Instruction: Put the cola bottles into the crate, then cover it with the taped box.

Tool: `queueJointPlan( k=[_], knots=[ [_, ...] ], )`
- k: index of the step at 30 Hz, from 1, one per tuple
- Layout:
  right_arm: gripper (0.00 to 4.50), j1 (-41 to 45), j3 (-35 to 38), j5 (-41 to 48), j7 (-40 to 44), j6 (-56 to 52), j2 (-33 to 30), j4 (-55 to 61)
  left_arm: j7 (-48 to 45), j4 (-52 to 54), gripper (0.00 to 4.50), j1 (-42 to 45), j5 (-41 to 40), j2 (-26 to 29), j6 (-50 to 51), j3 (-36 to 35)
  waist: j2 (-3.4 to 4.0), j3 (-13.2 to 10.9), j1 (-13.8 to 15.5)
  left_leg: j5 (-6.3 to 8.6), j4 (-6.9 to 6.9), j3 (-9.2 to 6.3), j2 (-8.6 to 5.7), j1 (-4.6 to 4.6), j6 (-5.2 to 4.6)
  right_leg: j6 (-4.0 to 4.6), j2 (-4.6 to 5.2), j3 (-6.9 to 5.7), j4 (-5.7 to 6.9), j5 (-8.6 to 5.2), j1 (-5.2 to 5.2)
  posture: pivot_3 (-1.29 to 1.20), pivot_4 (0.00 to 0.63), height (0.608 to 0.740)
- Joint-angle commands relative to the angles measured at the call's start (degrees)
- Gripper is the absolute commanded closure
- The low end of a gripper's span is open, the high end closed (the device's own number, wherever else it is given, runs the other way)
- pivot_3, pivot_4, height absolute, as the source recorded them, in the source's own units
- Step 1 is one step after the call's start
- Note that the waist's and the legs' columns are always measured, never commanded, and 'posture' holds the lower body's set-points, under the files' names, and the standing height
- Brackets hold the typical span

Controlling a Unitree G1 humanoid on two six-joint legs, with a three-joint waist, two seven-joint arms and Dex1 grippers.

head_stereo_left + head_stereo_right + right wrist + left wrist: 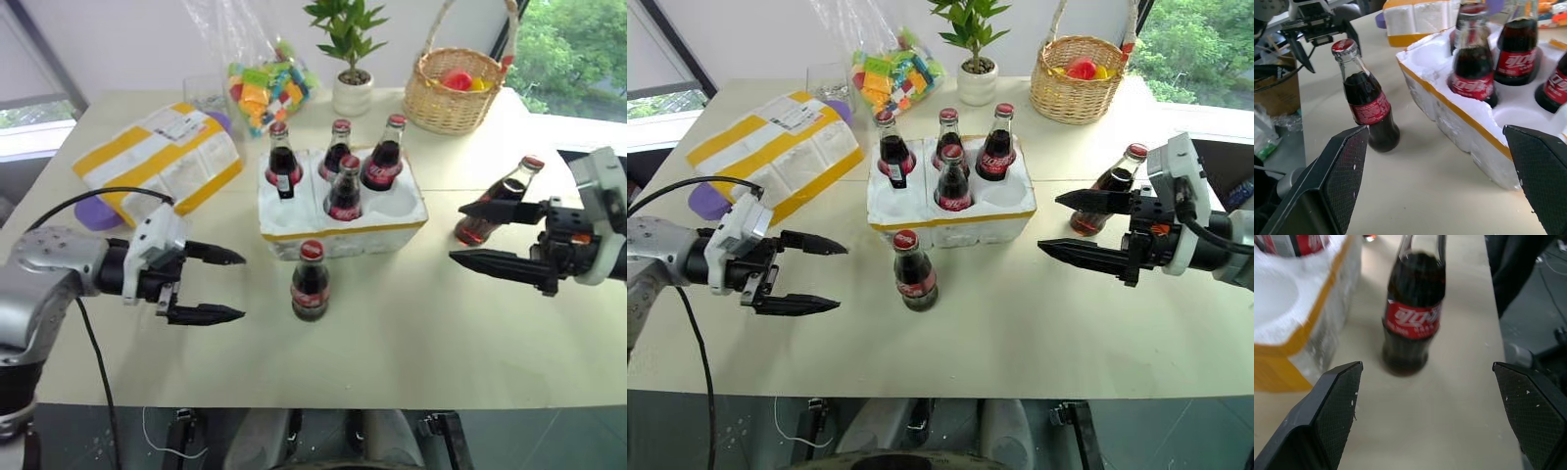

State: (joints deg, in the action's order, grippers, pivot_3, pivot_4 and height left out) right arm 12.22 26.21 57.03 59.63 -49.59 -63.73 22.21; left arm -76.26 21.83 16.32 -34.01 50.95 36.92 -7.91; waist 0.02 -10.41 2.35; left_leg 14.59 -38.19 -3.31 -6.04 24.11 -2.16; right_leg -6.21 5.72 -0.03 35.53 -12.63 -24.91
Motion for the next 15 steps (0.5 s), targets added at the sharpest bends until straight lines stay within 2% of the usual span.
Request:
queueJointPlan(
  k=[1, 8, 15],
  knots=[
    [0.00, 1.39, 1.15, 0.16, 1.22, 0.33, -1.29, -0.22, 4.74, 0.19, 0.05, 1.22, 0.63, -3.64, -1.59, 2.77, -0.01, 0.00, -0.04, 0.02, 0.00, 0.00, 0.00, 0.00, -0.03, -0.01, -0.01, 0.00, -0.06, 0.01, 0.02, 0.00, 0.150, 0.732],
    [0.00, 0.48, 2.20, 0.27, 1.04, -0.42, -1.36, 0.55, 7.57, -2.44, 0.05, 1.94, 2.87, -9.08, -4.77, 9.01, 0.00, 0.01, -0.12, 0.04, 0.07, 0.01, 0.01, 0.02, -0.07, -0.22, -0.05, 0.00, -0.04, 0.13, -0.07, 0.00, 0.150, 0.732],
    [0.00, 0.07, 2.99, 0.09, 0.38, -1.01, -1.00, 0.30, 5.79, -4.28, 0.05, 3.95, 3.79, -9.68, -6.35, 13.38, 0.00, 0.01, -0.10, 0.05, 0.06, 0.01, 0.01, 0.01, -0.07, -0.21, -0.04, 0.00, -0.06, 0.13, -0.04, 0.00, 0.150, 0.732]
  ],
)
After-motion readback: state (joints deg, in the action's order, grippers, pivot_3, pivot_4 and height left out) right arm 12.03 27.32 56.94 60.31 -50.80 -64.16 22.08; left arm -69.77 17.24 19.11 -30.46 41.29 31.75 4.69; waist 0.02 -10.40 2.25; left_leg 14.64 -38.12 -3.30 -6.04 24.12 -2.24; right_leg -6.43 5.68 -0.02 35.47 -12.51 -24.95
